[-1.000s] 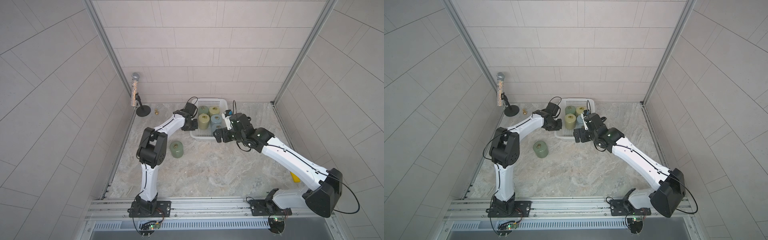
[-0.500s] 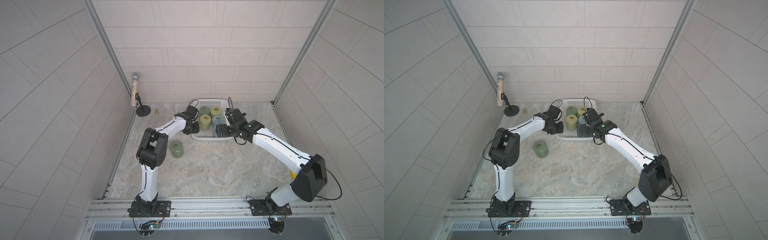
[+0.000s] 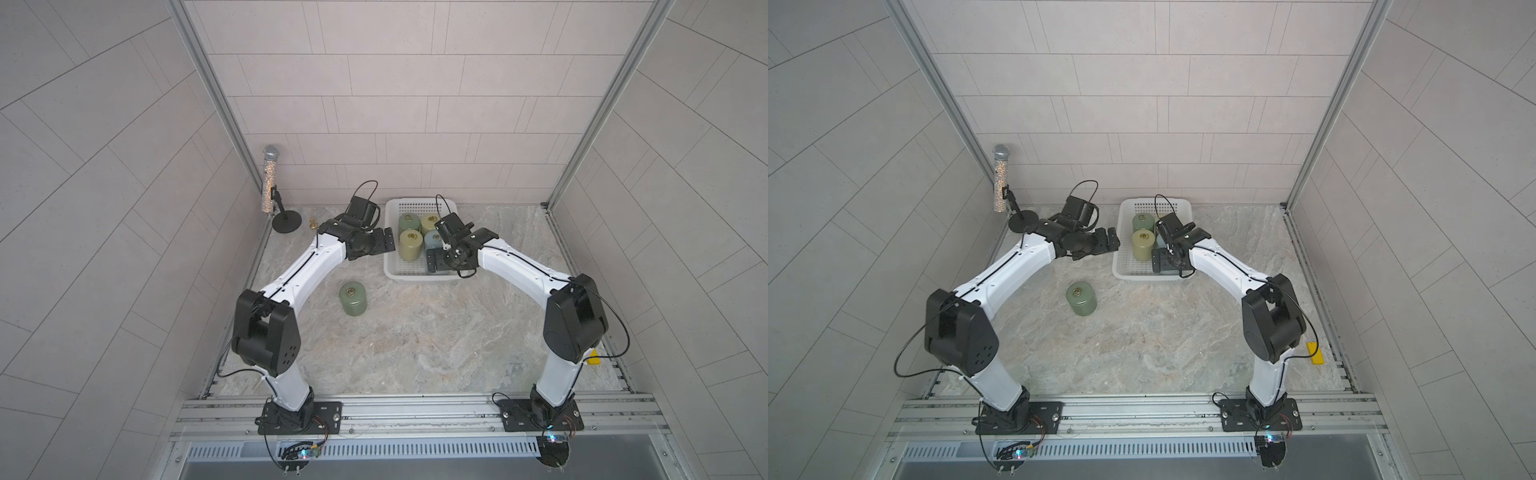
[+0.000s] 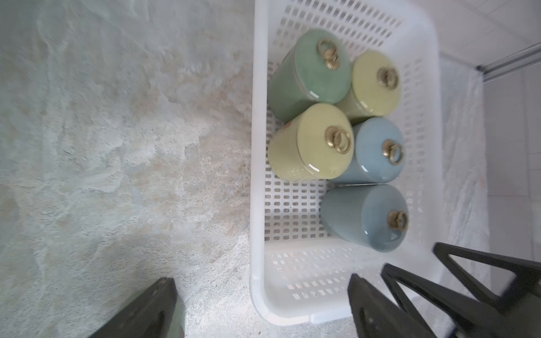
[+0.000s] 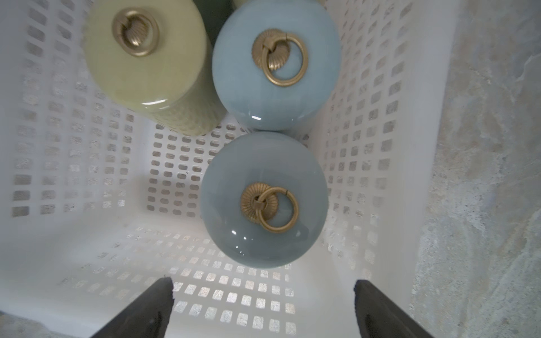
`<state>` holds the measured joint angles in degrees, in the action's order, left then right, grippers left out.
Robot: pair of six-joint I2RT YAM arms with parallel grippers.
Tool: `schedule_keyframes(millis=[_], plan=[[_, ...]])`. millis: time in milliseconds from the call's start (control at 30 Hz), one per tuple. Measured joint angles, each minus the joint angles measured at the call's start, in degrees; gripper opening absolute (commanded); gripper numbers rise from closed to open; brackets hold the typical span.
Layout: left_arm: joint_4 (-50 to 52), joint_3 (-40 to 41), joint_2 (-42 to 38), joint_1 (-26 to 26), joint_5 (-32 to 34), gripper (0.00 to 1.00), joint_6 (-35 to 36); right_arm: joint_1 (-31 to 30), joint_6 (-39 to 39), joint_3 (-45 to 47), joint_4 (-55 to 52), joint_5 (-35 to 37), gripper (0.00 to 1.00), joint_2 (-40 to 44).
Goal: Take the tea canister out of the basket
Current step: Pick up the tea canister from the basket.
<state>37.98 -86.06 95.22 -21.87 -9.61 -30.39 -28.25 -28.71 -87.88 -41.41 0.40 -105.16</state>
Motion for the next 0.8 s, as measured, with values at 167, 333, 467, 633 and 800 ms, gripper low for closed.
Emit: schedule_keyframes(millis=[167,333,467,633,800], plan=[[0.1,4.9,-6.3,1.3,-0.9,1.0,0.5,1.0,0.2,-4.5,-1.8,0.1,0.98,-5.3],[0.1,8.7,-11.5,1.9,-1.6,1.0,1.5,1.2,0.2,-7.9,-2.5,-0.2,0.96,-9.2],[-1.3,11.6,-16.0,1.9,-1.8,1.0,1.7,1.1,0.2,-9.8,-2.9,-0.2,0.96,-11.8],[-1.7,11.9,-17.0,1.9,-2.2,1.0,1.8,0.9,0.3,-10.8,-3.1,0.3,0.96,-14.3],[-1.6,12.5,-17.0,1.9,-2.6,1.0,1.8,0.2,0.7,-10.8,-3.8,1.6,0.96,-14.6]])
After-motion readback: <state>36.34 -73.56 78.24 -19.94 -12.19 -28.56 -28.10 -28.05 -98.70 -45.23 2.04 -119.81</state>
